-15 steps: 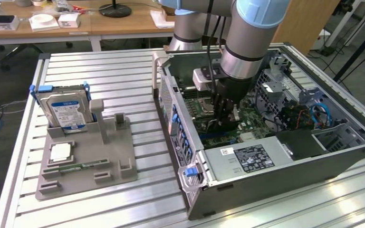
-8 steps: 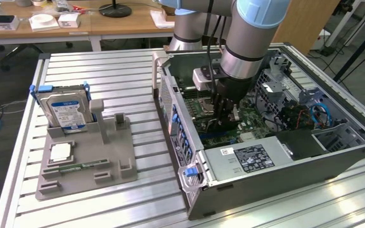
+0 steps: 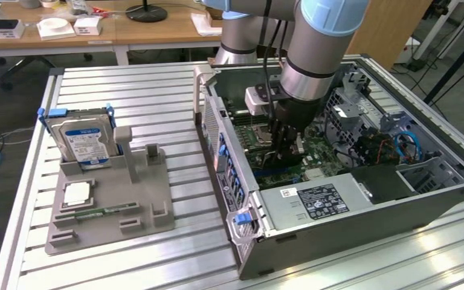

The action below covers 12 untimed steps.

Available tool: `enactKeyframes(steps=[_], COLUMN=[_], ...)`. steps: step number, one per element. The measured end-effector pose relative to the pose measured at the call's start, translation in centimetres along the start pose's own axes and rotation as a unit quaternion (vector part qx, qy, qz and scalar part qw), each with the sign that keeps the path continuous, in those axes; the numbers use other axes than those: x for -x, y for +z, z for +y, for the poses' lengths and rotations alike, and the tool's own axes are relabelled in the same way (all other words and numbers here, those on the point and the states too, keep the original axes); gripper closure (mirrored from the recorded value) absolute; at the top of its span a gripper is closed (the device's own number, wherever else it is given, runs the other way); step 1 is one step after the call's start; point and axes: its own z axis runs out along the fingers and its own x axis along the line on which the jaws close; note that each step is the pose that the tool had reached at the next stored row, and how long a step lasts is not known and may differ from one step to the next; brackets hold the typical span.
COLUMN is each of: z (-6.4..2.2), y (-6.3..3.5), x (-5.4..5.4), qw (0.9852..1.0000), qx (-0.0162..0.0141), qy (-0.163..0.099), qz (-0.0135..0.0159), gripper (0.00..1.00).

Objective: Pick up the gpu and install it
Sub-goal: 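Insert the gpu into the slot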

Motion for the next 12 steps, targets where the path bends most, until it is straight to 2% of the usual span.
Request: enactKeyframes(steps=[6, 12], z=[-0.01, -0.01], y=[-0.16, 0.35], x=[-0.14, -0.17], qw=[1.0000, 1.0000], qx=[0.0006, 0.0008], qy=[0.000, 0.000], qz=[0.0001, 0.0005], gripper=[0.74, 0.74])
